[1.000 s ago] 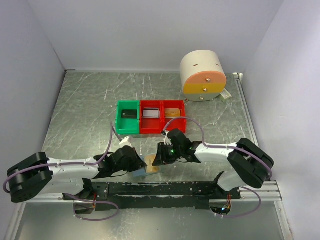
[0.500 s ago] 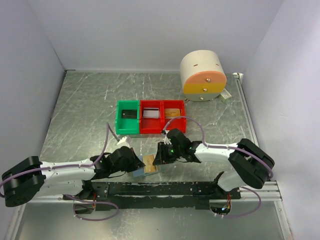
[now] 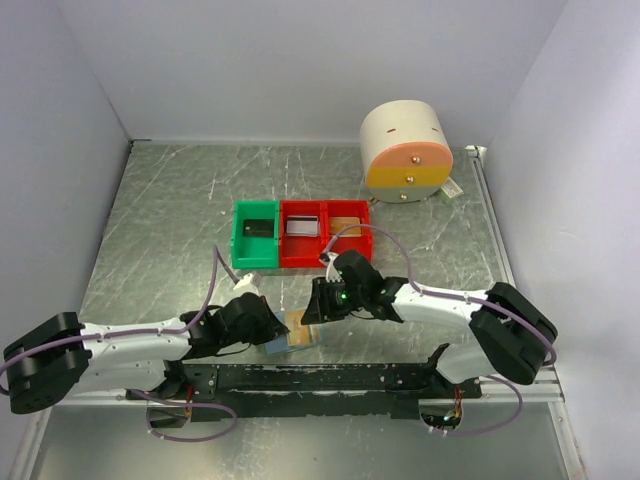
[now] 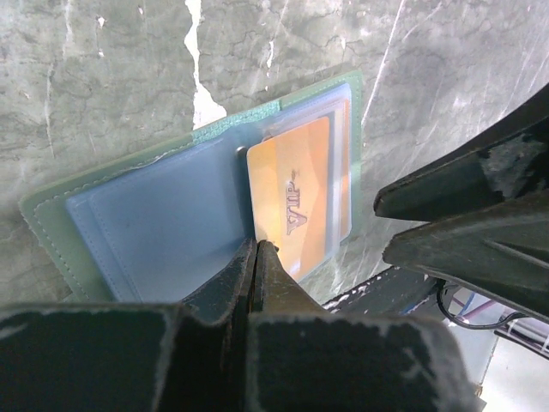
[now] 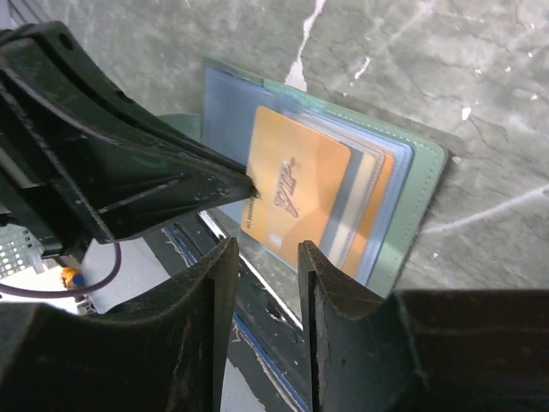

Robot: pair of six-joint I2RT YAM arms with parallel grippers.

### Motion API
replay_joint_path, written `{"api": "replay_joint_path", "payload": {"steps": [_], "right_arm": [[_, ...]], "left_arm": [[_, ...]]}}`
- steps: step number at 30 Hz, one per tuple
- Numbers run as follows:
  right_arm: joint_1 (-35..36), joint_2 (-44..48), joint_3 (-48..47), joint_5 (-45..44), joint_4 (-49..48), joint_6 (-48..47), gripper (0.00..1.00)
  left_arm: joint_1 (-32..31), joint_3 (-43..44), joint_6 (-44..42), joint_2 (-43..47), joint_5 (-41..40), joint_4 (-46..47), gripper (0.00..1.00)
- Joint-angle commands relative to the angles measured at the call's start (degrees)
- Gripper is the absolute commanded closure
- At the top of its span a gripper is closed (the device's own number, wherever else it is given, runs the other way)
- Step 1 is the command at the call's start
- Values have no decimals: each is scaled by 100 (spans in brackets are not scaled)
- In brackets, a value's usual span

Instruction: Take the credit cards out of the card holder

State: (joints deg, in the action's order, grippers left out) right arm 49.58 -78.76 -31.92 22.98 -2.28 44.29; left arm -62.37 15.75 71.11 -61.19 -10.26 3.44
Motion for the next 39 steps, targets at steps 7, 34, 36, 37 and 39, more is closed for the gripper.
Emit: {"api": "replay_joint_path", "payload": {"steps": [7,34,36,37,39], "right_arm": [[60,-774,-103,150,-191,-92,65],[53,-853,498,-10,-657,255,64],[58,-875,502,8,-682,264,64],[55,-876,503,17,-698,265,64],[54,-871,511,16,-699,265,64]], "left_arm": [[-12,-23,-4,-34,-90,240,88],[34,-1000,342,-346,81,1978,52],[63,-972,308,-553,195,2171,54],[74,-955,300,-655,233,2256,55],[88,-967,294,-848,304,2533,57]]}}
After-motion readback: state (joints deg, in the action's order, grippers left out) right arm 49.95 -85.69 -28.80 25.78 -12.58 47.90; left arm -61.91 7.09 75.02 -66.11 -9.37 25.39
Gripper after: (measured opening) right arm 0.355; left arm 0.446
